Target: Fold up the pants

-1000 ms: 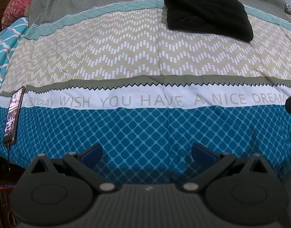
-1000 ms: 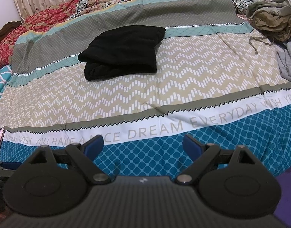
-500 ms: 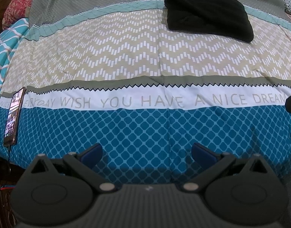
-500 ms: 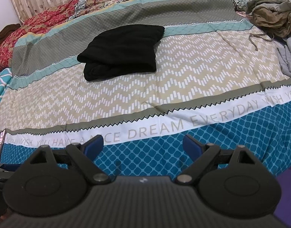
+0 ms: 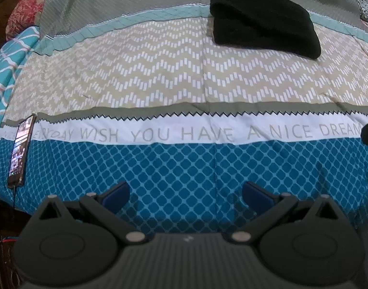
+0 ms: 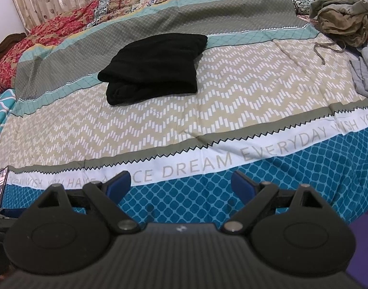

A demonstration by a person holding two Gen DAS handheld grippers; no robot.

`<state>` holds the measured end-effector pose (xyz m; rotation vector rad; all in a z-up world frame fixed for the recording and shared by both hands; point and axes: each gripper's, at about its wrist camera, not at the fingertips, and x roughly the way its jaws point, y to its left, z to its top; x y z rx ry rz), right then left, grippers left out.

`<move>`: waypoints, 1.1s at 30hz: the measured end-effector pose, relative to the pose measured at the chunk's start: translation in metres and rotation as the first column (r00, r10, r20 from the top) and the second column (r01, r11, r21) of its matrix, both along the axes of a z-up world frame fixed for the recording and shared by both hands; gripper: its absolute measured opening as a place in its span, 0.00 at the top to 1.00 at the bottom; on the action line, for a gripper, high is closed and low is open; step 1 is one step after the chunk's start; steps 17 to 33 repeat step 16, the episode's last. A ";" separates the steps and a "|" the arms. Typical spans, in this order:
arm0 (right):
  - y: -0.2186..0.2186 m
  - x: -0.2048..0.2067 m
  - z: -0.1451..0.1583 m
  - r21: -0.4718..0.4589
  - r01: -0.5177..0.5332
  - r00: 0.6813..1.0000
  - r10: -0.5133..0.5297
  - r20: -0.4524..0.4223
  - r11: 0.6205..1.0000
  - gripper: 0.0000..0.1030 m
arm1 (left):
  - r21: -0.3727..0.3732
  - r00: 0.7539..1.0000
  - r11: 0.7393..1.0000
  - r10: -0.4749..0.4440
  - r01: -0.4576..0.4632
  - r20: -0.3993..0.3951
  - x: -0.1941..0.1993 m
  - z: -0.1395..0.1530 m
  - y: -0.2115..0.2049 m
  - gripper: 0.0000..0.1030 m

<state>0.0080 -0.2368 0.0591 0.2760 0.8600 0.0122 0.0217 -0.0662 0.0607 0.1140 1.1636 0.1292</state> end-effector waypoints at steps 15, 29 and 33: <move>0.001 -0.004 0.008 -0.024 0.012 0.999 -0.011 0.053 1.000 0.11 | 0.014 0.995 0.999 -0.044 0.042 0.095 -0.006 0.015 -0.007 0.00; 0.002 -0.005 0.008 -0.026 0.011 0.998 -0.010 0.058 1.000 0.11 | 0.013 0.994 0.999 -0.040 0.039 0.097 -0.006 0.016 -0.007 0.00; 0.002 -0.005 0.008 -0.026 0.011 0.998 -0.010 0.058 1.000 0.11 | 0.013 0.994 0.999 -0.040 0.039 0.097 -0.006 0.016 -0.007 0.00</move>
